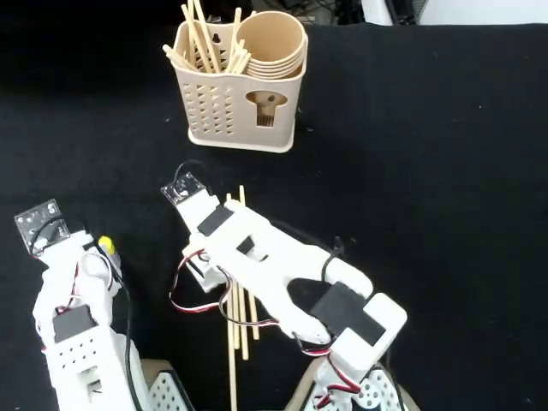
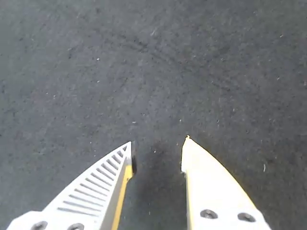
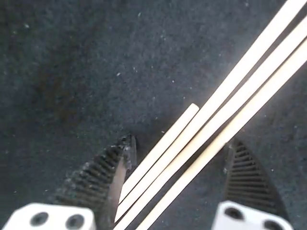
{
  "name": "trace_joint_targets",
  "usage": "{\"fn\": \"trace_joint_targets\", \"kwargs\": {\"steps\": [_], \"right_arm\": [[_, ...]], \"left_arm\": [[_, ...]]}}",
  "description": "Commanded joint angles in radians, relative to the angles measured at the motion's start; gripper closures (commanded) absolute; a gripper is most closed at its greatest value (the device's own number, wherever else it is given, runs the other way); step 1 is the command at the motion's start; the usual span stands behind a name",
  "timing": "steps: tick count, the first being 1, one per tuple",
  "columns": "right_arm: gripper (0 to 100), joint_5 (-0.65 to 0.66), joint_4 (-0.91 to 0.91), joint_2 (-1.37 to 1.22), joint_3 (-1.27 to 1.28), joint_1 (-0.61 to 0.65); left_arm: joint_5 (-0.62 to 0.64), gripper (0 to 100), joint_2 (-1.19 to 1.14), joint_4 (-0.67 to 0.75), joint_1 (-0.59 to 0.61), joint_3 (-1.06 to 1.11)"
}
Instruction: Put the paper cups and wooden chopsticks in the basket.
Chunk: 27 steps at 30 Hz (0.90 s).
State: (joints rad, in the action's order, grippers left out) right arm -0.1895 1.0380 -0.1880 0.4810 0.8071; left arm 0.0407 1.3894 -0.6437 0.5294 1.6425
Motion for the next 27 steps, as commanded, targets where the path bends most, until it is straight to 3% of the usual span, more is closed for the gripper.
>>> {"fn": "trace_joint_targets", "kwargs": {"steps": [1, 6, 16, 21, 27], "right_arm": [[76.6, -0.008, -0.014, 0.001, -0.036, 0.008], [90.3, -0.003, -0.014, 0.001, -0.036, 0.008], [93.6, 0.008, -0.025, 0.002, -0.048, -0.072], [98.5, 0.167, -0.032, 0.002, -0.108, -0.157], [98.6, 0.417, -0.037, 0.002, -0.154, -0.161]], "left_arm": [[0.015, 82, 0.081, 0.008, -0.022, 0.008], [0.015, 82, 0.21, -0.078, -0.019, 0.025], [0.011, 82, 0.436, -0.242, -0.025, 0.054], [-0.044, 82, 0.428, -0.238, -0.027, 0.054], [-0.046, 82, 0.428, -0.239, -0.027, 0.054]]}}
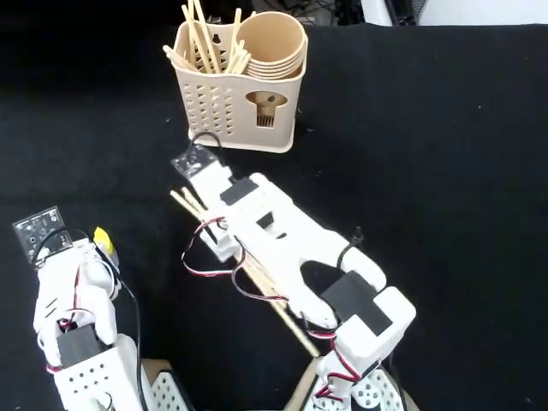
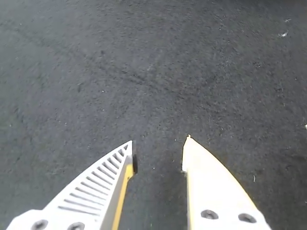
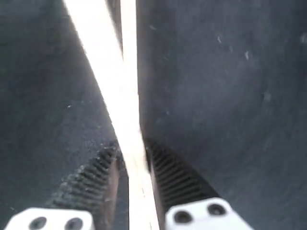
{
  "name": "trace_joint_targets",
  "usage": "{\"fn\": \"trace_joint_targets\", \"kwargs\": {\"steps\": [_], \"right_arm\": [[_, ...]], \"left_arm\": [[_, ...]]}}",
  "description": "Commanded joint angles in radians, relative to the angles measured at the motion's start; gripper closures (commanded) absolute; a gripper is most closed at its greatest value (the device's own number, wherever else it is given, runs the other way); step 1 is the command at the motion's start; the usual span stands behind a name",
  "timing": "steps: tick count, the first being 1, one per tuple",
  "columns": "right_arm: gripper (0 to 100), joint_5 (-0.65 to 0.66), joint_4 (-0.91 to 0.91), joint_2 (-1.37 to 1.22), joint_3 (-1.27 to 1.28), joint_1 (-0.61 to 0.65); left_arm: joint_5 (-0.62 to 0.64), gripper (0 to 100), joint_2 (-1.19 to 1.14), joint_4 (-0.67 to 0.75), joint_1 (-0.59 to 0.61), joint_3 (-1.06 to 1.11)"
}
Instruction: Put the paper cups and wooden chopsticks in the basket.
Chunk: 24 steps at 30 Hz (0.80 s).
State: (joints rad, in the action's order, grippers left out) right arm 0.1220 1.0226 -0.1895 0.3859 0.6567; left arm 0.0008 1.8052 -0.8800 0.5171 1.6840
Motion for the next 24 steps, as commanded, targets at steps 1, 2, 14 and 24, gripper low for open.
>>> {"fn": "trace_joint_targets", "kwargs": {"steps": [1, 2, 14, 24], "right_arm": [[98.6, 0.14, -0.021, 0.004, -0.065, -0.012], [98.6, 0.17, -0.023, 0.002, -0.073, -0.014], [95.6, 0.411, -0.058, 0.002, -0.085, -0.014], [74.6, 0.417, 0.035, 0.008, -0.061, -0.015]], "left_arm": [[-0.006, 82, 0.012, -0.003, -0.015, 0.013], [-0.006, 82, 0.012, -0.003, -0.015, 0.013], [-0.006, 82, 0.012, -0.003, -0.015, 0.013], [-0.006, 82, 0.012, -0.003, -0.015, 0.013]]}}
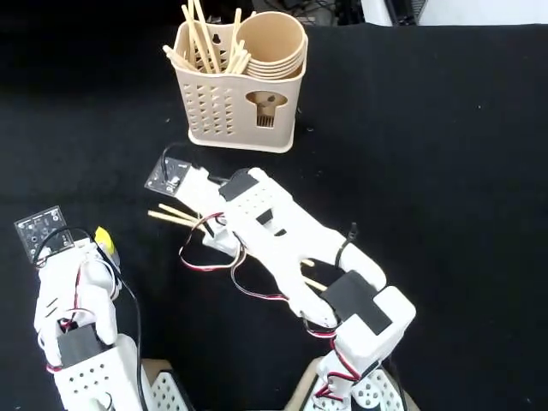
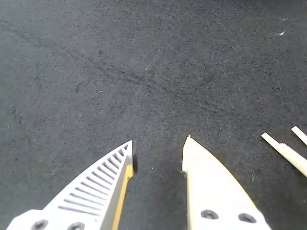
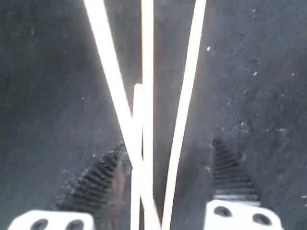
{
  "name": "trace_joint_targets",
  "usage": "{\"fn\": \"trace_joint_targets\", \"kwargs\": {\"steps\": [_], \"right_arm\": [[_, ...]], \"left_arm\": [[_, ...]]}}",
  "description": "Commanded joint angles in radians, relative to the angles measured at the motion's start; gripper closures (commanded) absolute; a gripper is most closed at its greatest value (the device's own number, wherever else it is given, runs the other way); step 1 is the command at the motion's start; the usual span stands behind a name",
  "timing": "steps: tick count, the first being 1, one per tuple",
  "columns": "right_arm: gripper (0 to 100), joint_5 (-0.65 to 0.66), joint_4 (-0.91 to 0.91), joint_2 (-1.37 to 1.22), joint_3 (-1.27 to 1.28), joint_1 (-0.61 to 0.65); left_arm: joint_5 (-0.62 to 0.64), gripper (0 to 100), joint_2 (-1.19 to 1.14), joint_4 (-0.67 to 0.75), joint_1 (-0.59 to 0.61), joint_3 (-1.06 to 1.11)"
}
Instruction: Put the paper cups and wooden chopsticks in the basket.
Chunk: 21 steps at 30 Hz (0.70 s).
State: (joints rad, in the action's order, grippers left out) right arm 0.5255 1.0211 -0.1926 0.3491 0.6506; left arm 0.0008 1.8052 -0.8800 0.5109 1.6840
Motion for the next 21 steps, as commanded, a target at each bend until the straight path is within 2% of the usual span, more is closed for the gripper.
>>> {"fn": "trace_joint_targets", "kwargs": {"steps": [1, 10, 21], "right_arm": [[75.6, 0.014, 0.044, 0.008, -0.024, -0.009], [79.0, 0.015, -0.026, -0.012, -0.015, -0.107], [79.6, 0.068, -0.061, -0.127, -0.036, -0.114]], "left_arm": [[-0.006, 82, 0.012, -0.003, -0.008, 0.013], [-0.006, 82, 0.012, -0.002, -0.008, 0.013], [-0.006, 82, 0.012, -0.003, -0.008, 0.013]]}}
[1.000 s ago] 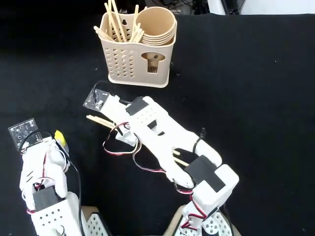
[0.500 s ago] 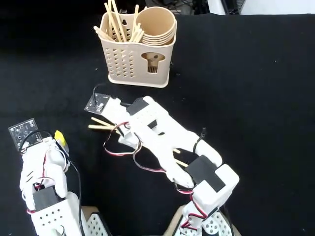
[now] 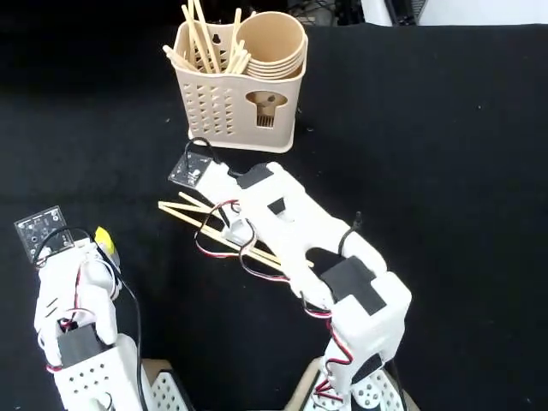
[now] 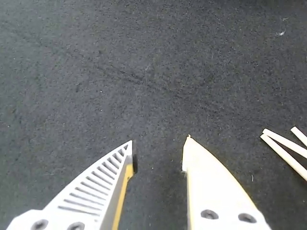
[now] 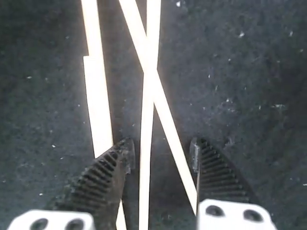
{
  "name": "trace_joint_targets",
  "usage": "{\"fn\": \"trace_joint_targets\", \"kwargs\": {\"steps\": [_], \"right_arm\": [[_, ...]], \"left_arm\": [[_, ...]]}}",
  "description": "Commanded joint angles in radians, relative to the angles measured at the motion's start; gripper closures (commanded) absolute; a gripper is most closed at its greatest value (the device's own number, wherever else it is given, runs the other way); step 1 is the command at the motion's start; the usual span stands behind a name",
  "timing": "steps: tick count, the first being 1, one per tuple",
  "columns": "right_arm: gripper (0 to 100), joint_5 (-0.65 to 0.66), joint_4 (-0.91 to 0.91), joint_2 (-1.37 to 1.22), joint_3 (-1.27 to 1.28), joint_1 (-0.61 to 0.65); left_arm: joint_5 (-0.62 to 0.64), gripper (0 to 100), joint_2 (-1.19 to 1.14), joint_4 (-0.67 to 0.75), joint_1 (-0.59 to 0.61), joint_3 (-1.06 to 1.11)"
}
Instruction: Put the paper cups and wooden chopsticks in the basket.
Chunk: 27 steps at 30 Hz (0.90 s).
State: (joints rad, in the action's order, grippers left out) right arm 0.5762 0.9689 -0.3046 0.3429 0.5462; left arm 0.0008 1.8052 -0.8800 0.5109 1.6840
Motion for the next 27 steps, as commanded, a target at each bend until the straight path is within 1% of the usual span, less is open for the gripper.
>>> {"fn": "trace_joint_targets", "kwargs": {"steps": [1, 3, 5, 6, 7, 12, 16, 20, 27], "right_arm": [[81.0, 0.018, -0.003, -0.013, -0.03, -0.009], [87.7, 0.018, 0.003, -0.012, -0.03, -0.009], [97.5, 0.018, 0.003, -0.012, -0.03, -0.009], [98.9, 0.017, 0.003, -0.012, -0.03, -0.009], [97.2, 0.017, 0.003, -0.012, -0.028, -0.011], [98.5, 0.017, 0.003, -0.01, -0.031, -0.012], [98.6, 0.025, 0.005, -0.01, -0.031, -0.063], [98.6, 0.094, 0.041, -0.005, -0.031, -0.135], [98.6, 0.097, 0.055, 0.124, 0.015, -0.201]], "left_arm": [[-0.006, 82, 0.012, -0.003, -0.008, 0.013], [-0.006, 82, 0.012, -0.003, -0.008, 0.013], [-0.006, 82, 0.012, -0.003, -0.008, 0.013], [-0.006, 82, 0.012, -0.003, -0.008, 0.013], [-0.006, 82, 0.012, -0.003, -0.008, 0.013], [-0.006, 82, 0.012, -0.003, -0.008, 0.013], [-0.006, 82, 0.012, -0.002, -0.008, 0.013], [-0.006, 82, 0.012, -0.002, -0.008, 0.013], [-0.006, 82, 0.012, 0.0, -0.008, 0.013]]}}
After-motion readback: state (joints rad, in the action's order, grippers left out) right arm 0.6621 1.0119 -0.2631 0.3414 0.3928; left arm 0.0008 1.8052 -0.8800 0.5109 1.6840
